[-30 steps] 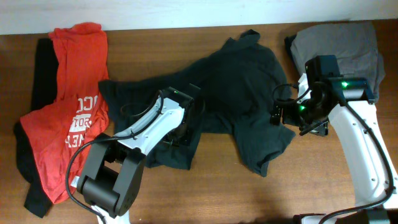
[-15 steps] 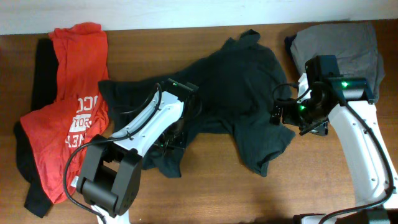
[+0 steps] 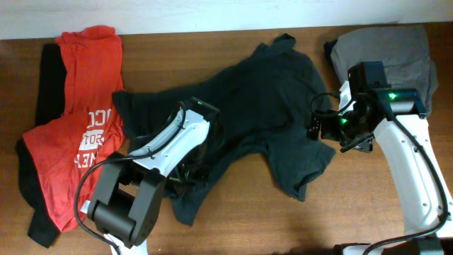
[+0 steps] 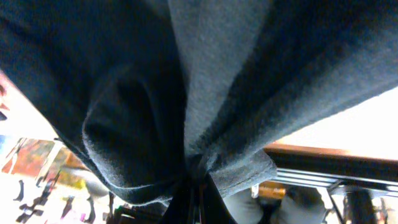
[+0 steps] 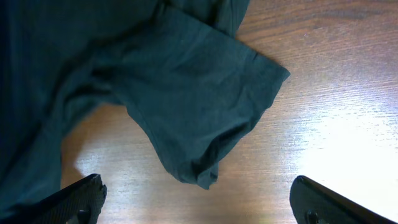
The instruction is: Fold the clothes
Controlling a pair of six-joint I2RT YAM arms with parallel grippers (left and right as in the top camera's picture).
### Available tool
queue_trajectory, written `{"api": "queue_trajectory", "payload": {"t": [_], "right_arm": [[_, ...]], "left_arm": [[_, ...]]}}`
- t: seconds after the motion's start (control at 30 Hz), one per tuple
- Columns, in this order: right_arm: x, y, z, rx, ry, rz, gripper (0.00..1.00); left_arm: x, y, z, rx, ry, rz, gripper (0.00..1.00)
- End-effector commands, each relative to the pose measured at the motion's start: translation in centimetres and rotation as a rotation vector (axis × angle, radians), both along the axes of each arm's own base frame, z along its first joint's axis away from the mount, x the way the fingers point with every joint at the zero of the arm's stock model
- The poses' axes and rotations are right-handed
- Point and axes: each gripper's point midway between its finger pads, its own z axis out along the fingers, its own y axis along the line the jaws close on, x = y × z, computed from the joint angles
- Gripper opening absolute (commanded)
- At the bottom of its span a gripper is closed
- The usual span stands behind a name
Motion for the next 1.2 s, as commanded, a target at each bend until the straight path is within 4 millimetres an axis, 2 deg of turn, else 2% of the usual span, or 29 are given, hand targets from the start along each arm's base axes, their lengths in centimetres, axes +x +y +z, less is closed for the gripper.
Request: {"api": "queue_trajectory", "payload": {"t": [0.0,0.13,0.23,0.4,0.57,0.67,0.8,0.93,1.17], "right_arm": [[0.1,-0.2,0.3,-0.010,-0.019,0.004,0.99],[0.2,-0.2,0.3,-0.011,-0.022,0.004,0.99],[0.2,-0.2,0.3,-0.011,-0.022,0.004,0.99],[0.3,-0.5,-0.2,-0.029,-0.005,0.000,0.99],[0.8,-0.6,-2.2,-0.037,0.056,0.025,0.99],[2.0,-0.6,-3.5,-0.037,0.064,0.025,1.00],[3.0,-0.6,-4.6,-0.039,0.060,0.033,0.95],[3.5,-0.6,-5.9,-0.039,0.085,0.046,0.88],[3.7,-0.6,-8.7,-0.038,0.163,0.054,0.82]], "left_arm": [[-2.7,0.5,-0.3,0.032,0.067,0.005,0.01],[-4.1,1.2,-1.7,0.065,0.086,0.018,0.01],[-3.8,1.3,-2.6,0.064,0.056,0.020,0.01],[-1.0,1.5,-3.9,0.056,-0.086,0.059,0.01],[2.5,1.7,-4.4,-0.025,-0.230,0.149,0.01],[5.6,2.0,-3.4,-0.095,-0.364,0.213,0.03],[8.2,2.4,-1.7,-0.159,-0.490,0.245,0.14],[10.1,2.8,-0.1,-0.207,-0.598,0.253,0.27],[12.6,3.1,2.1,-0.263,-0.740,0.266,0.30]]}}
